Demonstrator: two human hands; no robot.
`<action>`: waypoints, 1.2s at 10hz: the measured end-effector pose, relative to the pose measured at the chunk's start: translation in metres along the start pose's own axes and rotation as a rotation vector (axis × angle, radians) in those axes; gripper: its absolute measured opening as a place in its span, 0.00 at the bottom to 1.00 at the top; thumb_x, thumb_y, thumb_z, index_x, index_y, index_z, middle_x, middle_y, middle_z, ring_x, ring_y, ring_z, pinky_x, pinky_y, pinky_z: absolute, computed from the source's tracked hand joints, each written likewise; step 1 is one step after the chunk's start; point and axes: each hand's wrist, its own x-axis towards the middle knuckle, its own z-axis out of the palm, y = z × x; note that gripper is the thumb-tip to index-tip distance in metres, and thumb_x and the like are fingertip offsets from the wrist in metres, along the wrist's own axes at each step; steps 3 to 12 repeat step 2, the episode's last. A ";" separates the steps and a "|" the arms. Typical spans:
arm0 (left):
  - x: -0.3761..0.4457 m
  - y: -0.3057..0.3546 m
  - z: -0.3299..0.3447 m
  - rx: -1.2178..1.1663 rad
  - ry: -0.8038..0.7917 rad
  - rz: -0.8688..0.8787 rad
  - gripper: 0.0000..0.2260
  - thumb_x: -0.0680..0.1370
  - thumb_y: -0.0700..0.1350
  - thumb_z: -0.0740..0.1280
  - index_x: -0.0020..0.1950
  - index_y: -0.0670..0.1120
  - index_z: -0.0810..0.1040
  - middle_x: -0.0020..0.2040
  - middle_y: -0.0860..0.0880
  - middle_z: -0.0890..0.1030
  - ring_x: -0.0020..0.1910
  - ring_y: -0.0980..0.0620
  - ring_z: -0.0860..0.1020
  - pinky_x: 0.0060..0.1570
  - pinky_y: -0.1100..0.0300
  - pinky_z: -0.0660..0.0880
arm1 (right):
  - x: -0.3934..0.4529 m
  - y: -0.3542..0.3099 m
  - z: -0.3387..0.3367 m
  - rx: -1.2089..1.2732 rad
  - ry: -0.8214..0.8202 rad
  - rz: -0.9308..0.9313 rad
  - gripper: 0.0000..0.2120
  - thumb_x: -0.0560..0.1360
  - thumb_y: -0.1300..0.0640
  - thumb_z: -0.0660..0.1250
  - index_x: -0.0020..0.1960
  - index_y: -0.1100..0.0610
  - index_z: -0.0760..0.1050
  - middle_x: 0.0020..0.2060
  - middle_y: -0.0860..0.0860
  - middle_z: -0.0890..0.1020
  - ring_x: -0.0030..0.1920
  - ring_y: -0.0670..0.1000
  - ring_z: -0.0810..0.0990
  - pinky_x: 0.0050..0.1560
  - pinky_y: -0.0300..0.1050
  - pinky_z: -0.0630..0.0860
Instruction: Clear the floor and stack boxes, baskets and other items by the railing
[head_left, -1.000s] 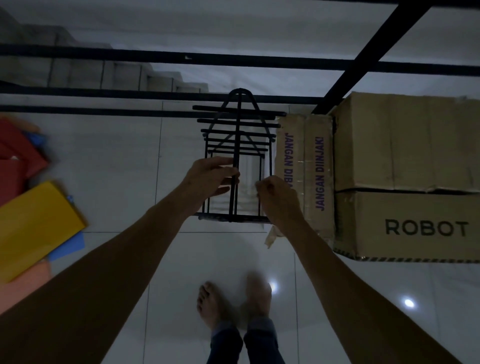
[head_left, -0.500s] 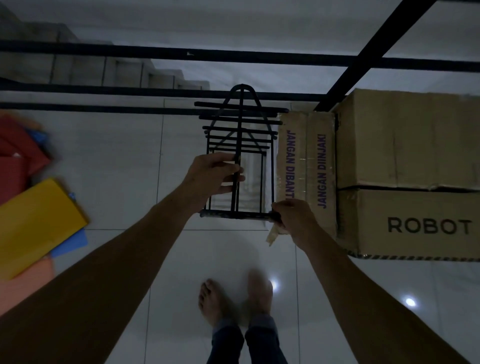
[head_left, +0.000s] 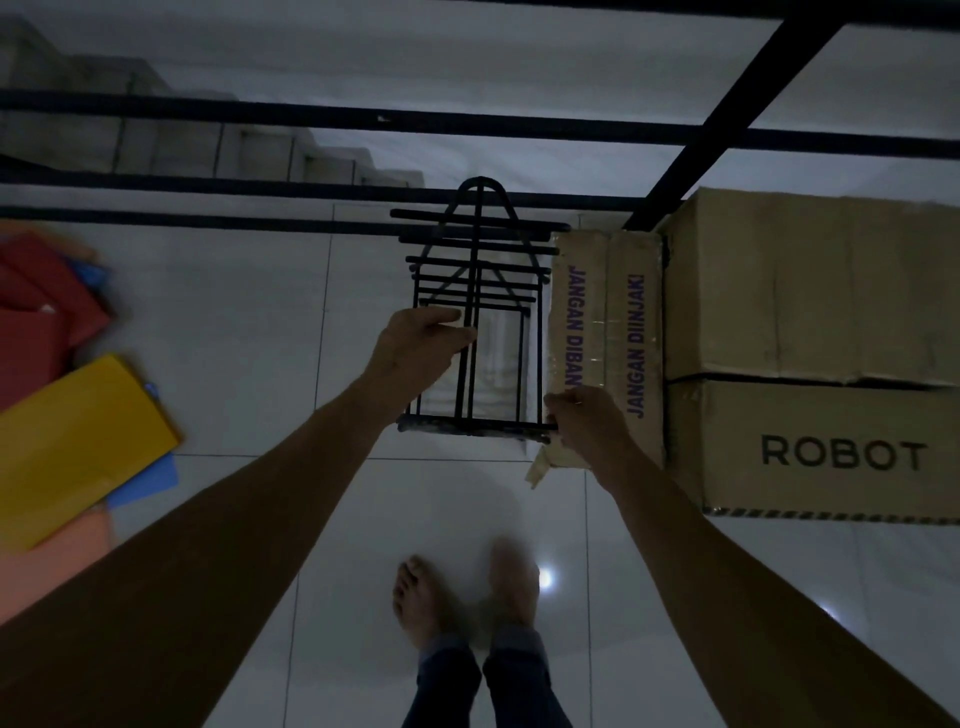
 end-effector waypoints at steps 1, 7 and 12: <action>-0.016 0.002 0.004 0.276 0.056 0.089 0.22 0.78 0.48 0.72 0.71 0.44 0.74 0.60 0.46 0.80 0.51 0.51 0.80 0.53 0.61 0.78 | -0.012 -0.007 -0.013 -0.105 -0.005 -0.089 0.12 0.78 0.52 0.63 0.43 0.60 0.77 0.34 0.53 0.79 0.39 0.54 0.78 0.32 0.41 0.66; -0.036 0.000 0.006 0.452 0.052 0.153 0.27 0.80 0.47 0.69 0.77 0.42 0.66 0.71 0.43 0.73 0.68 0.47 0.73 0.68 0.59 0.69 | -0.026 -0.015 -0.022 -0.233 -0.020 -0.172 0.12 0.80 0.50 0.61 0.45 0.58 0.73 0.40 0.53 0.78 0.45 0.56 0.79 0.39 0.42 0.68; -0.036 0.000 0.006 0.452 0.052 0.153 0.27 0.80 0.47 0.69 0.77 0.42 0.66 0.71 0.43 0.73 0.68 0.47 0.73 0.68 0.59 0.69 | -0.026 -0.015 -0.022 -0.233 -0.020 -0.172 0.12 0.80 0.50 0.61 0.45 0.58 0.73 0.40 0.53 0.78 0.45 0.56 0.79 0.39 0.42 0.68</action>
